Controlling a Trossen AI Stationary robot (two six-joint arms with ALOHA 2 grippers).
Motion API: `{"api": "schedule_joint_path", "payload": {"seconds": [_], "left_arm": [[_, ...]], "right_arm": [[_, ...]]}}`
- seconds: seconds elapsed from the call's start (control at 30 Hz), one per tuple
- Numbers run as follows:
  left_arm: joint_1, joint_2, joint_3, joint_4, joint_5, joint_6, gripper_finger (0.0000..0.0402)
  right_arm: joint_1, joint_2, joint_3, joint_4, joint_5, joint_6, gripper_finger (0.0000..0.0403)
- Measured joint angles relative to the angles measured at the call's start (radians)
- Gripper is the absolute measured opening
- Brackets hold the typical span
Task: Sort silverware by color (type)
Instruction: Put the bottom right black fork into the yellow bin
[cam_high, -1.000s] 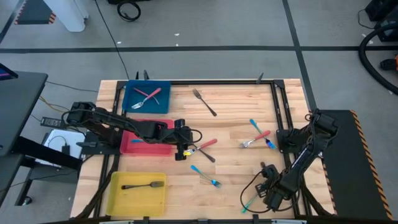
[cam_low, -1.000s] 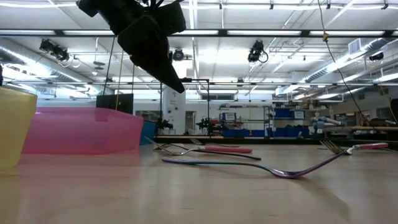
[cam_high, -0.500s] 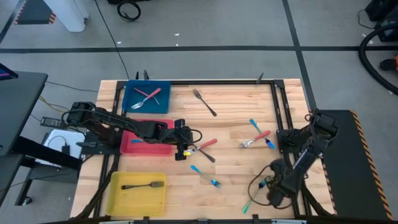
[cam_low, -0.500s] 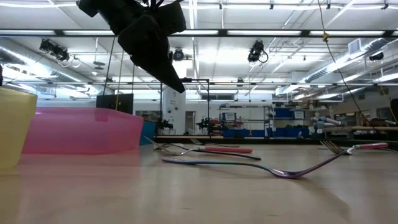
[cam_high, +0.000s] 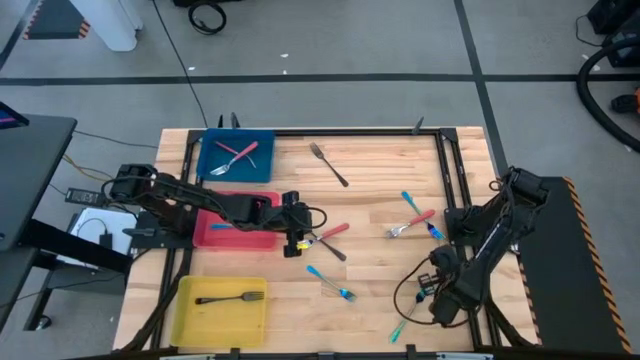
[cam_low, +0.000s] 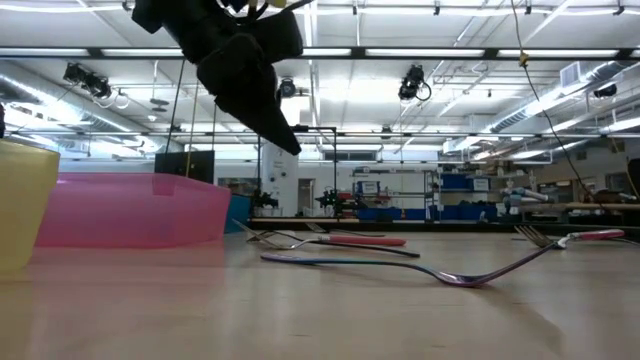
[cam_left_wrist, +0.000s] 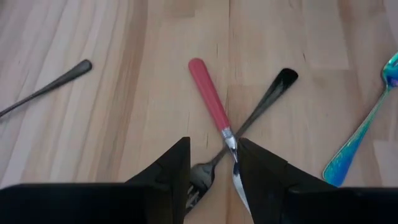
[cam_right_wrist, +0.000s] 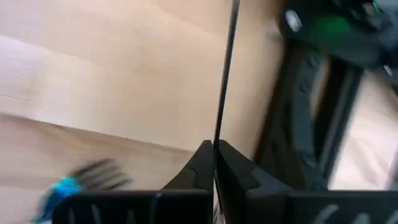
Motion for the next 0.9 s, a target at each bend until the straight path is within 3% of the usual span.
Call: {"api": "schedule_joint_path", "payload": {"seconds": [0.17, 0.4, 0.57, 0.7, 0.9], "left_arm": [[0.0, -0.003, 0.0, 0.125, 0.008, 0.002, 0.0133], [0.004, -0.003, 0.0, 0.273, 0.242, 0.0, 0.0133], [-0.004, -0.003, 0.0, 0.33, 0.265, -0.001, 0.0133], [-0.009, -0.003, 0.0, 0.372, 0.264, 0.007, 0.0133], [-0.01, -0.003, 0.0, 0.463, 0.265, 0.002, 0.0133]], "right_arm": [[-0.036, -0.011, 0.023, 0.02, 0.254, -0.079, 0.0011], [-0.111, -0.011, 0.051, 0.111, 0.64, -0.317, 0.0011], [-0.172, -0.011, 0.086, 0.242, 0.836, -0.568, 0.0011], [-0.224, -0.011, 0.111, 0.43, 0.942, -0.856, 0.0011], [-0.317, -0.011, 0.127, 0.727, 0.934, -1.303, 0.0011]]}}
